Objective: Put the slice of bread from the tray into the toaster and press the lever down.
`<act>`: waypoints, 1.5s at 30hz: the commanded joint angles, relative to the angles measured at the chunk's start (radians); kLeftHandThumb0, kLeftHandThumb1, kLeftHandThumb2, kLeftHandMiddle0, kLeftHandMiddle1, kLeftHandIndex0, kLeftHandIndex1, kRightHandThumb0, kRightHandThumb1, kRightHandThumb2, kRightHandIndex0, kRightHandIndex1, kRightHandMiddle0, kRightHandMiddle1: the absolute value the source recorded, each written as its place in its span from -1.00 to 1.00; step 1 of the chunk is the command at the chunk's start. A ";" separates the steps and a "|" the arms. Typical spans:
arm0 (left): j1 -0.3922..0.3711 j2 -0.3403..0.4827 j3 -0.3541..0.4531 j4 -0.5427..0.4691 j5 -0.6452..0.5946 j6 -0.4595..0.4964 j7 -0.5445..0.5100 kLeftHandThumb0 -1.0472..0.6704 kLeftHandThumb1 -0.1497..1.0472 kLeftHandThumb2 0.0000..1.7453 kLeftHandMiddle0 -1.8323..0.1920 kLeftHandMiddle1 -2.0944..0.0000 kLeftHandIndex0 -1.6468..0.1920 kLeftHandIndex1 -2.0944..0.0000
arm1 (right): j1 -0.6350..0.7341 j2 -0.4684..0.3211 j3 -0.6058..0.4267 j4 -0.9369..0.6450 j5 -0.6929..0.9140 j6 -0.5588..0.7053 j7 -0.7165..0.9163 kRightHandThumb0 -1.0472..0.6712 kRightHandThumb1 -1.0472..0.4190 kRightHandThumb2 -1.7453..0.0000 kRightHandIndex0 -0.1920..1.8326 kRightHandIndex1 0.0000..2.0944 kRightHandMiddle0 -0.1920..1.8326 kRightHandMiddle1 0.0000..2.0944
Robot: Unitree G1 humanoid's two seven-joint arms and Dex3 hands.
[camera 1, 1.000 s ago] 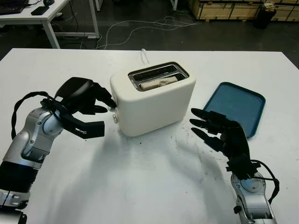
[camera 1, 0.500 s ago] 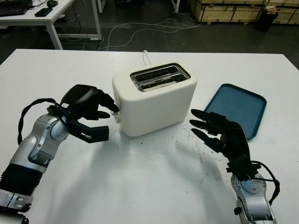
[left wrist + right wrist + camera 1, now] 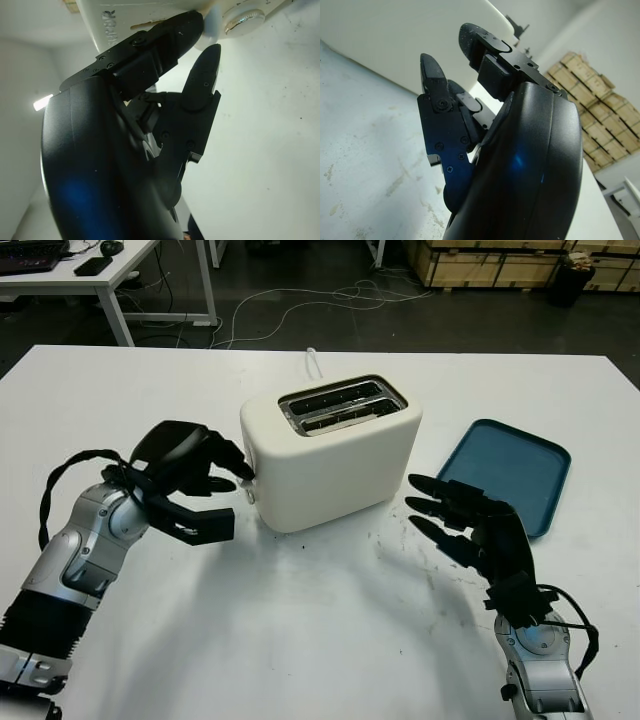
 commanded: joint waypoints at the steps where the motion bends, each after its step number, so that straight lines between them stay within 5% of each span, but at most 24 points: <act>1: 0.017 -0.012 -0.044 0.030 0.014 0.001 -0.043 -0.06 0.63 -1.00 0.06 -0.47 -0.53 1.00 | -0.003 0.002 0.000 -0.009 0.005 -0.003 0.000 -0.02 -0.83 0.92 0.13 -1.00 0.02 -1.00; 27: -0.051 -0.050 -0.115 -0.024 0.102 0.098 -0.123 -0.09 0.59 -1.00 0.06 -0.51 -0.60 0.97 | 0.082 -0.017 -0.018 -0.075 0.010 -0.021 0.019 0.00 -0.83 0.93 0.12 -1.00 0.02 -1.00; 34: 0.109 -0.198 -0.176 -0.103 0.073 0.230 -0.092 -0.12 0.67 -0.99 0.11 -0.32 -0.54 1.00 | 0.157 -0.034 -0.039 -0.126 0.030 -0.014 0.048 -0.02 -0.83 0.92 0.11 -1.00 0.02 -1.00; 39: 0.255 -0.383 -0.256 0.029 0.023 0.244 0.067 -0.14 0.75 -0.99 0.08 -0.04 -0.49 0.99 | 0.165 -0.041 -0.039 -0.114 0.026 -0.010 0.067 0.00 -0.83 0.92 0.13 -0.99 0.01 -1.00; 45: 0.284 -0.440 -0.307 0.148 0.011 0.223 0.154 -0.11 0.77 -1.00 0.05 -0.18 -0.50 0.98 | 0.139 -0.037 -0.030 -0.085 0.012 -0.004 0.069 -0.04 -0.83 0.93 0.16 -0.98 0.02 -0.99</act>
